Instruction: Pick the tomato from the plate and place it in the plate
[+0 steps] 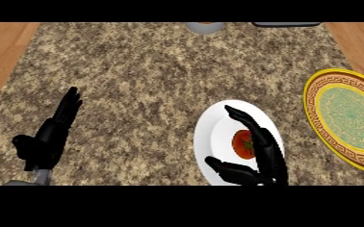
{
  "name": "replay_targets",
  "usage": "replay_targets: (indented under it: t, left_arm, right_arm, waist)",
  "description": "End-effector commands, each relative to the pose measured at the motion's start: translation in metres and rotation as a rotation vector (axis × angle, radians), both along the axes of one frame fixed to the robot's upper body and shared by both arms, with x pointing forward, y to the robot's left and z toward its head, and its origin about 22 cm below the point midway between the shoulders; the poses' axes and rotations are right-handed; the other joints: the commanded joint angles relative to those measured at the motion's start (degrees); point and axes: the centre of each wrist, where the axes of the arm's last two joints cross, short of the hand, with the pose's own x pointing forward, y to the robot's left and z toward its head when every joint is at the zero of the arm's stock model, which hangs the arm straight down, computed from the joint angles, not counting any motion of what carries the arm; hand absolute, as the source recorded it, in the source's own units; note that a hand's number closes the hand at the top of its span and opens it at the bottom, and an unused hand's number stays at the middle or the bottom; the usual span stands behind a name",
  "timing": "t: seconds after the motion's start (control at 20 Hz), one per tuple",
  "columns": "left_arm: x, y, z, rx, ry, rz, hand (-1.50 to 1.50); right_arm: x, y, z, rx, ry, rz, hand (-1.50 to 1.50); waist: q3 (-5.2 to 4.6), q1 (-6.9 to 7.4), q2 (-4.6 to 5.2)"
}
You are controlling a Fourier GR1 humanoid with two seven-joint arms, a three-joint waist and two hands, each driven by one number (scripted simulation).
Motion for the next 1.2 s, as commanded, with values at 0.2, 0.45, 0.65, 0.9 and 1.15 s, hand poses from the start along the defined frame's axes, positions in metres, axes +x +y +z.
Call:
replay_targets:
  t: [0.2,0.45,0.65,0.9,1.15]
  left_arm:
    - [0.013,0.001,0.003,0.006,-0.008,-0.029,0.0]
    - [0.021,-0.006,-0.013,-0.007,-0.009,-0.014,0.0]
    - [0.01,0.005,-0.018,-0.013,0.004,-0.028,0.0]
    - [0.025,0.008,-0.013,0.004,-0.012,-0.026,0.0]
    - [0.014,0.004,-0.025,-0.013,0.006,-0.034,0.0]
  right_arm:
    - [-0.063,-0.021,-0.04,-0.107,-0.135,-0.225,-1.5]
    - [-0.086,-0.061,-0.021,-0.291,-0.038,-0.277,-1.5]
    - [-0.097,-0.074,-0.01,-0.489,0.055,-0.287,-1.5]
    - [-0.099,-0.084,0.016,-0.689,0.208,-0.237,-1.5]
    - [-0.075,-0.072,0.026,-0.736,0.316,-0.239,-1.5]
  waist:
    - [0.03,0.88,0.0]
    - [-0.07,0.6,0.05]
    - [-0.16,1.02,0.06]
    - [-0.19,0.99,0.23]
    - [-0.05,1.54,0.19]
